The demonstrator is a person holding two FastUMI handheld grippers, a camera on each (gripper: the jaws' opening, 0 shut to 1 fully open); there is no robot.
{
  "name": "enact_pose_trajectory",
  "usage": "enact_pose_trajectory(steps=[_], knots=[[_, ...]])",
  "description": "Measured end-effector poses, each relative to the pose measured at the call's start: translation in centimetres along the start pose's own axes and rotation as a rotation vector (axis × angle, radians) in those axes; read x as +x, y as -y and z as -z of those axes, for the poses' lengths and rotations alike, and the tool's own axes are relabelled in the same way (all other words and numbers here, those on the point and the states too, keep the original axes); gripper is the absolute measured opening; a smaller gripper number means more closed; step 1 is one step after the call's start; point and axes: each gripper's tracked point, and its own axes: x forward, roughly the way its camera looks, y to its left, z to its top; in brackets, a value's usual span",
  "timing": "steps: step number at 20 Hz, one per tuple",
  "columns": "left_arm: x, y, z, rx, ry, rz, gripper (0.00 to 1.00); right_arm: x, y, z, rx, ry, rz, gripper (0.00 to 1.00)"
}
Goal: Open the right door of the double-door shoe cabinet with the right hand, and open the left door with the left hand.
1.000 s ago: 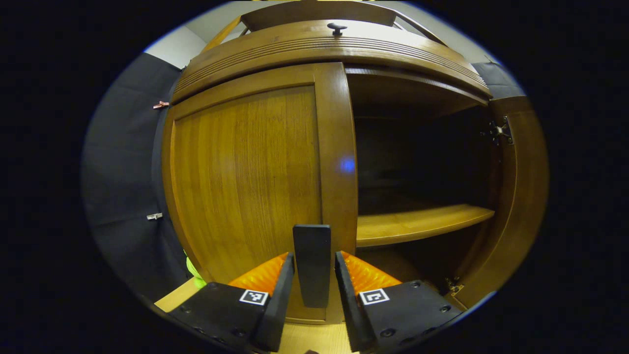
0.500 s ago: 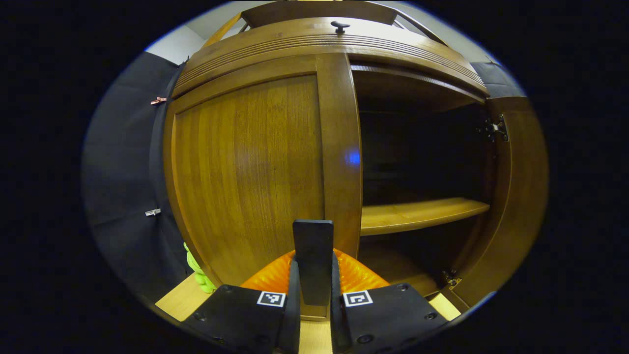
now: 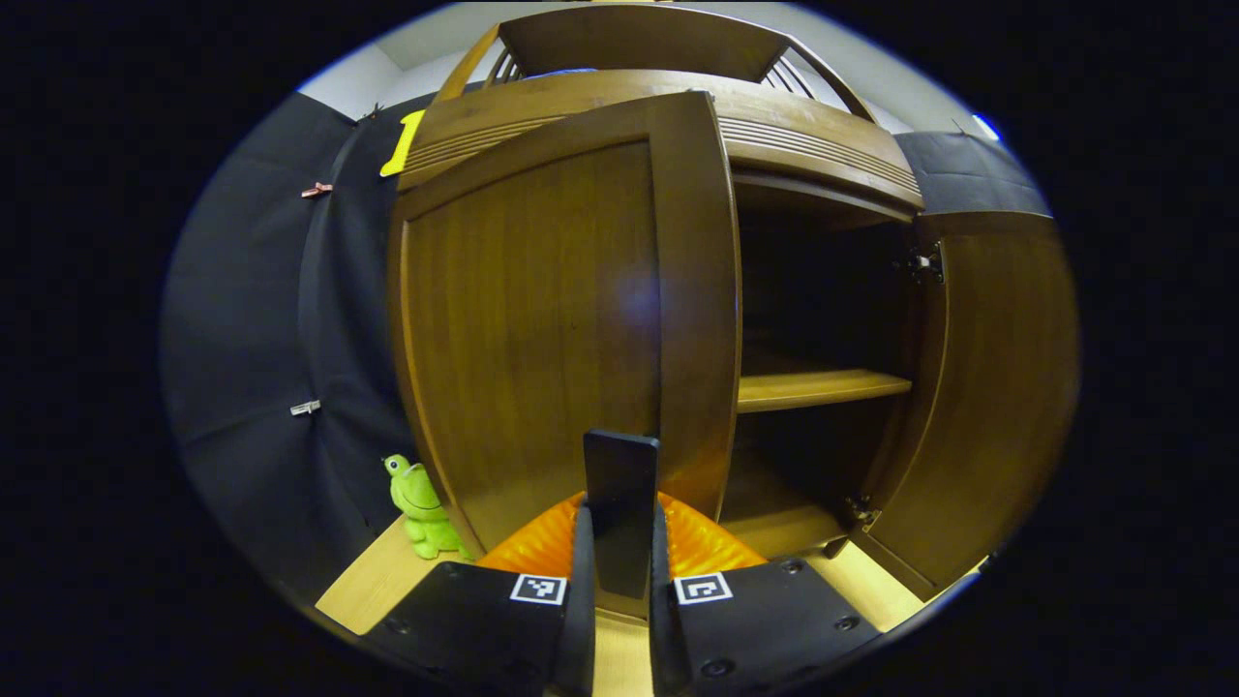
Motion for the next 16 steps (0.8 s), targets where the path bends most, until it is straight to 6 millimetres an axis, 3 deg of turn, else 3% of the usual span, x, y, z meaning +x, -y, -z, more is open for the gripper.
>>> enact_pose_trajectory(steps=[6, 16], knots=[[-4.4, -3.5, 0.9, -0.009, 0.009, 0.018, 0.25, -0.9, -5.0, 0.1, -0.027, 0.006, -0.04, 0.98], [-8.8, -10.1, 1.7, -0.029, 0.007, 0.038, 0.21, -2.1, -12.1, 0.3, -0.031, 0.016, -0.077, 0.98]])
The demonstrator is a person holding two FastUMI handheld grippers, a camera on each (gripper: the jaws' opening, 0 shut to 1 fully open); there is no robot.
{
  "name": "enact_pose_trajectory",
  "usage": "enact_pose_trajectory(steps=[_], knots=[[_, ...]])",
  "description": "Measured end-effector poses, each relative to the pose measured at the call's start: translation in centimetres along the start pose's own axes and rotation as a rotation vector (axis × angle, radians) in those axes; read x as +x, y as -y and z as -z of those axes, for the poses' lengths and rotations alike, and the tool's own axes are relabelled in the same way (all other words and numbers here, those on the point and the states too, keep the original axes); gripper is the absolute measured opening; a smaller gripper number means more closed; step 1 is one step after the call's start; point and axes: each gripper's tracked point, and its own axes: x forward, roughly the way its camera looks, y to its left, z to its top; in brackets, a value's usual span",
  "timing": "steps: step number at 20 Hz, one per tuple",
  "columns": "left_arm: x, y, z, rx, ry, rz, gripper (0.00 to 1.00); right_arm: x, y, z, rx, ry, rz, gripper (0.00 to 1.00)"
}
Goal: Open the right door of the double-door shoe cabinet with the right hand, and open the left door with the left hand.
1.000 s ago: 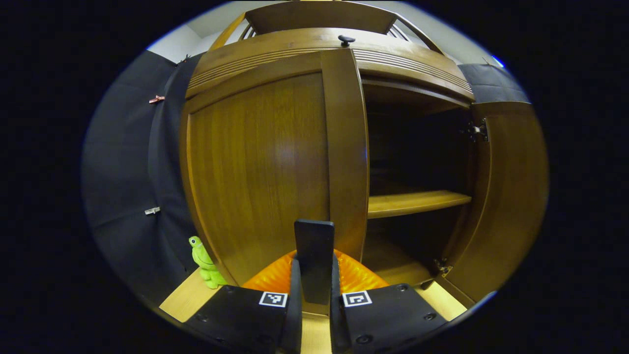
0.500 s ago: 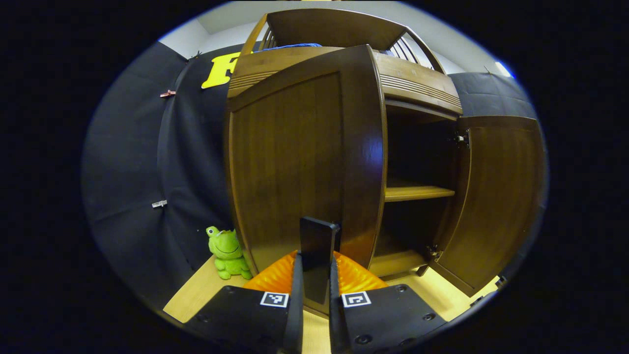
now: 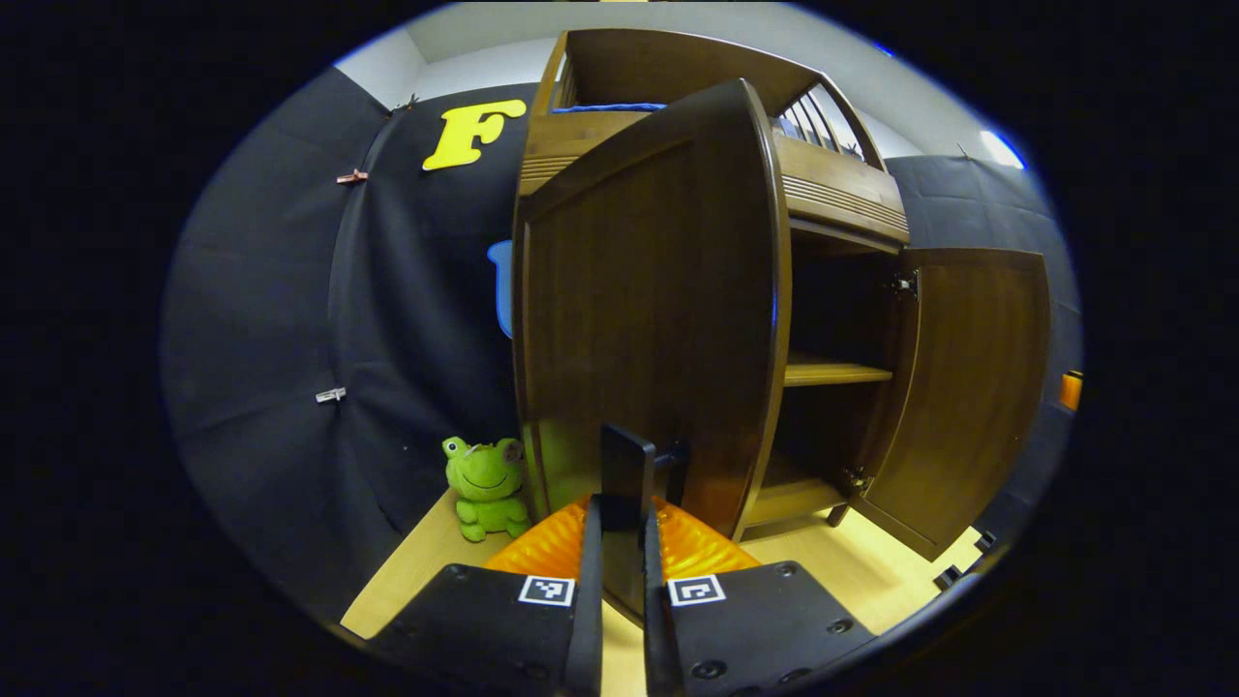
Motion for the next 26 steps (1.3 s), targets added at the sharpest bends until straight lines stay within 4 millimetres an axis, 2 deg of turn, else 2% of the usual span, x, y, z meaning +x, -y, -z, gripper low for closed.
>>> enact_pose_trajectory(steps=[4, 8, 12, 13, 15, 17, 20, 21, 24, 25, 26], knots=[[-1.3, -2.9, 0.2, -0.014, 0.003, -0.018, 0.17, -0.7, -2.3, 0.3, 0.002, -0.001, -0.004, 0.98], [-2.4, -6.8, 0.1, -0.018, 0.011, -0.062, 0.11, -1.6, -4.6, 0.8, 0.003, -0.005, -0.009, 0.98], [-3.0, -10.3, -0.3, -0.044, 0.023, -0.088, 0.09, -2.3, -6.3, 1.1, -0.004, -0.013, -0.017, 0.98], [-2.6, -10.9, -0.4, -0.055, 0.027, -0.074, 0.07, -2.4, -6.7, 1.1, -0.007, -0.013, -0.019, 0.98], [-3.1, -10.9, -0.4, -0.063, 0.033, -0.05, 0.06, -2.9, -7.2, 1.1, -0.018, -0.014, -0.02, 0.98], [-3.4, -10.9, -0.6, -0.039, 0.049, -0.036, 0.09, -3.4, -7.5, 1.3, -0.027, -0.017, -0.021, 1.0], [-3.9, -10.9, -0.8, -0.027, 0.064, -0.026, 0.07, -4.1, -7.5, 1.4, -0.039, -0.025, -0.019, 0.96], [-4.3, -10.9, -0.8, -0.031, 0.07, -0.026, 0.07, -4.2, -7.4, 1.4, -0.04, -0.026, -0.02, 0.98], [-5.8, -11.0, -1.2, -0.025, 0.089, -0.058, 0.07, -4.4, -7.1, 1.4, -0.041, -0.028, -0.016, 0.96], [-6.3, -11.2, -1.2, -0.008, 0.097, -0.083, 0.07, -4.6, -6.8, 1.4, -0.037, -0.028, -0.014, 0.98], [-6.9, -11.4, -1.4, 0.012, 0.106, -0.103, 0.13, -4.7, -6.6, 1.4, -0.031, -0.028, -0.017, 0.98]])
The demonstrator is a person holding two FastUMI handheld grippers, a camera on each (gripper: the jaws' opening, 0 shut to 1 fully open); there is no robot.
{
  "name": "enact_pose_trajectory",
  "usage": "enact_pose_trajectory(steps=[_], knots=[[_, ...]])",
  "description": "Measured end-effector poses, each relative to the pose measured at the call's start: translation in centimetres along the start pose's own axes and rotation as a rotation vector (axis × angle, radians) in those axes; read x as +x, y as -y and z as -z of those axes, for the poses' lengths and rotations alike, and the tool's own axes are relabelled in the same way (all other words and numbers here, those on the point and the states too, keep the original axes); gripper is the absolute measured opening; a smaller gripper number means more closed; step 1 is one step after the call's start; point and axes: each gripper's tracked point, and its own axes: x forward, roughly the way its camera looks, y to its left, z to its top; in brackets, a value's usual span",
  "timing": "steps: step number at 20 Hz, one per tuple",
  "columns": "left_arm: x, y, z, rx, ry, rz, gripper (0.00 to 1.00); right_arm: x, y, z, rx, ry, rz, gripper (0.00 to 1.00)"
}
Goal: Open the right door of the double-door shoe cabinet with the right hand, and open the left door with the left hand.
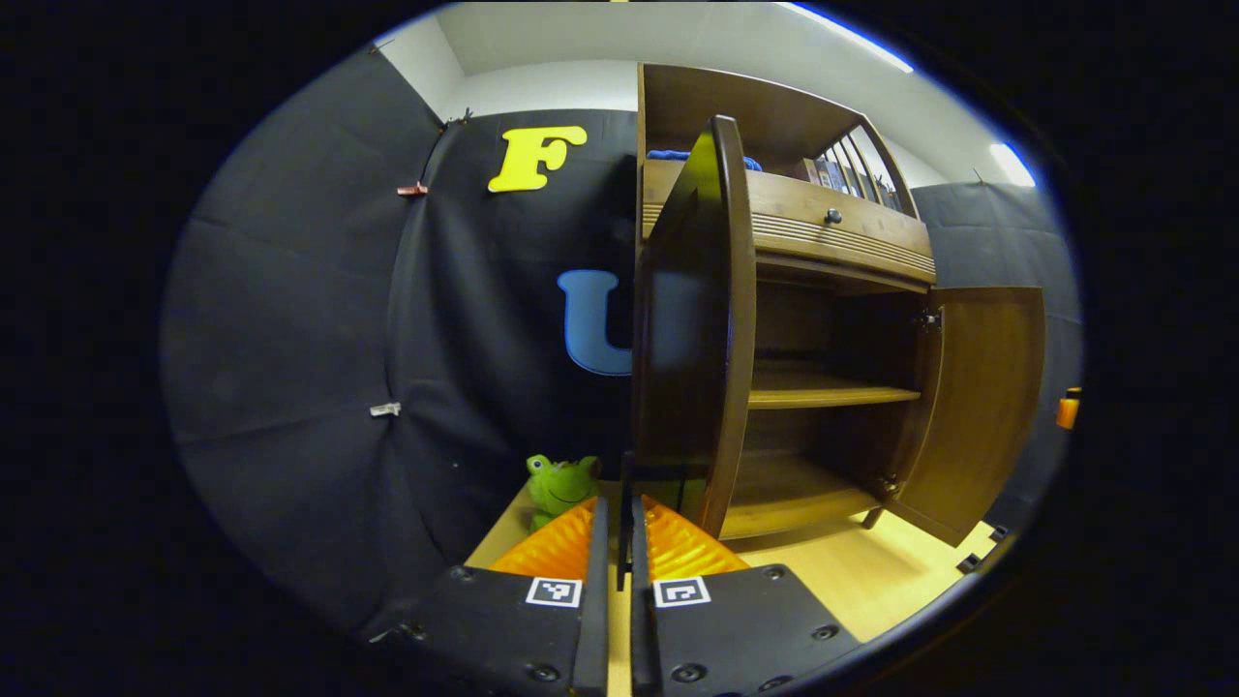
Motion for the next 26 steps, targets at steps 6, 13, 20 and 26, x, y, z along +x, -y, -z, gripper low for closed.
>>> enact_pose_trajectory(steps=[6, 13, 20, 26], knots=[[-4.1, 0.6, -1.9, 0.019, 0.05, -0.094, 0.96, 1.0, 0.1, 0.0, 0.014, 0.005, -0.068, 1.0], [-6.7, 7.2, -4.1, 0.056, 0.101, -0.104, 0.95, 2.4, 2.4, -0.6, 0.038, 0.008, -0.155, 0.98], [-7.4, 15.5, -4.8, 0.033, 0.084, -0.023, 0.95, 2.7, 5.5, -1.0, 0.077, 0.009, -0.188, 0.95], [-7.4, 20.2, -6.0, 0.025, 0.095, 0.013, 0.95, 2.8, 7.4, -1.3, 0.074, 0.026, -0.199, 0.95]])
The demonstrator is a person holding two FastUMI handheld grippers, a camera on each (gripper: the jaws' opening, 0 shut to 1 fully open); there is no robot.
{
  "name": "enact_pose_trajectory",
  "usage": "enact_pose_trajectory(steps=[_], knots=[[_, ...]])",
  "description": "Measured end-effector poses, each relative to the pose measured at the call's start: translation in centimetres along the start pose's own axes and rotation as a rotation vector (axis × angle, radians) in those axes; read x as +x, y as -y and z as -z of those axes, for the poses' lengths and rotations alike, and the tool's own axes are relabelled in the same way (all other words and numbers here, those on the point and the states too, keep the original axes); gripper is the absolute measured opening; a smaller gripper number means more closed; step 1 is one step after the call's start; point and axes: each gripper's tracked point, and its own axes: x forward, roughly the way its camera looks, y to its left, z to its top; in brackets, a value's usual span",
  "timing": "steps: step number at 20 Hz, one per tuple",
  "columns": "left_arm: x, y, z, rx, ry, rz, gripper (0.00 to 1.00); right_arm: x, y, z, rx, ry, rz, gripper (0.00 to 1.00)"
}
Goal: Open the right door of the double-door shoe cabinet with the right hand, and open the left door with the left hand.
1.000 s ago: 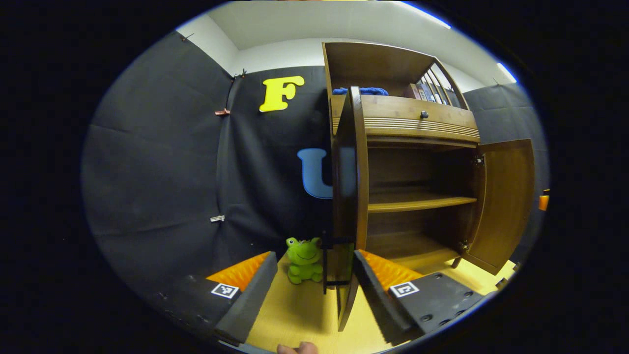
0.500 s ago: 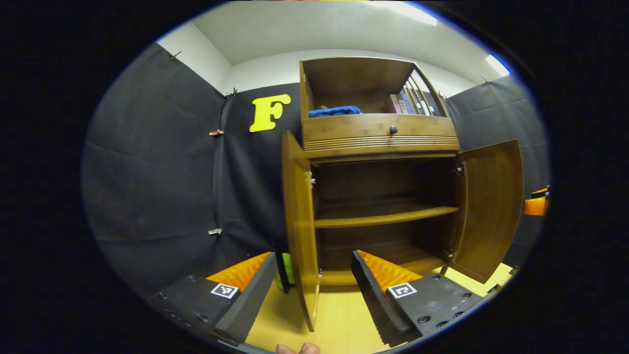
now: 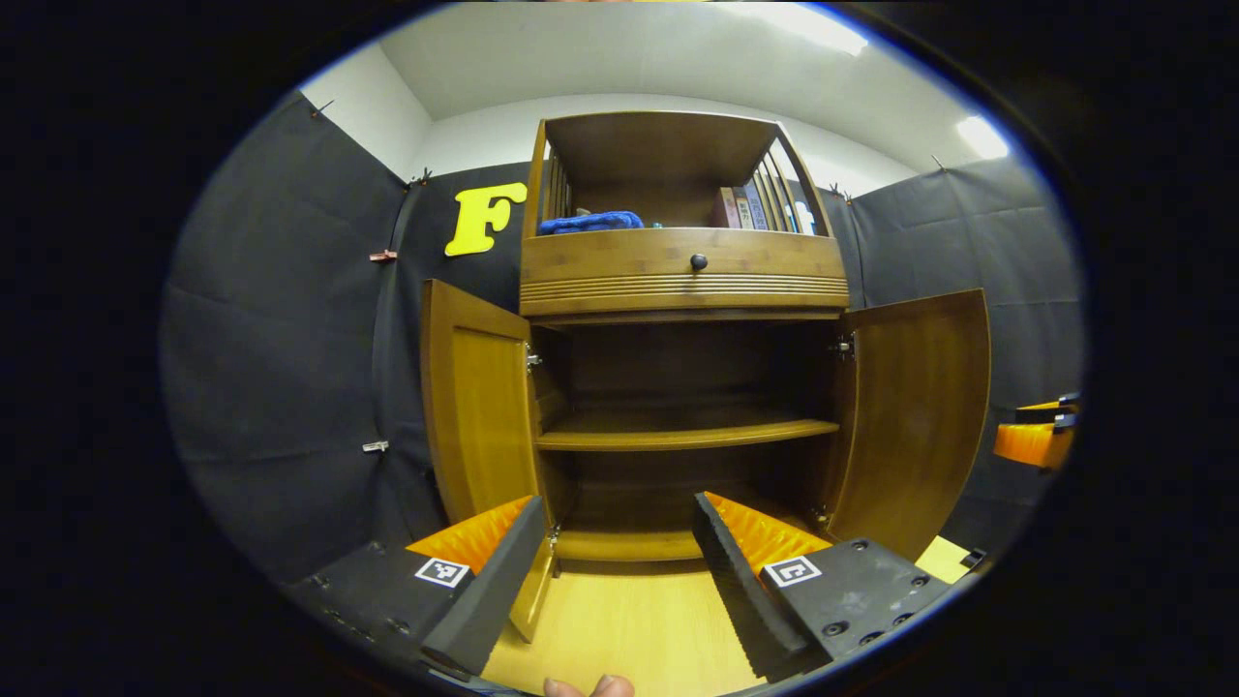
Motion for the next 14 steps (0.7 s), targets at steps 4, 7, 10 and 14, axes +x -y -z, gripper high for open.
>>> enact_pose_trajectory(steps=[4, 7, 10, 14], knots=[[0.7, 2.5, -0.9, -0.025, 0.014, 0.005, 0.95, 0.3, 1.1, 0.1, 0.01, 0.0, -0.007, 0.98], [1.5, 4.5, -0.9, -0.01, 0.013, 0.013, 0.94, 0.7, 2.3, 0.1, 0.003, 0.0, -0.002, 0.98], [2.1, 6.2, -0.8, 0.002, 0.015, 0.021, 0.94, 1.4, 3.3, 0.4, 0.007, -0.012, 0.005, 0.98], [3.1, 7.7, -1.4, 0.0, 0.031, 0.016, 0.96, 2.2, 4.0, 0.2, -0.013, -0.003, 0.001, 1.0]])
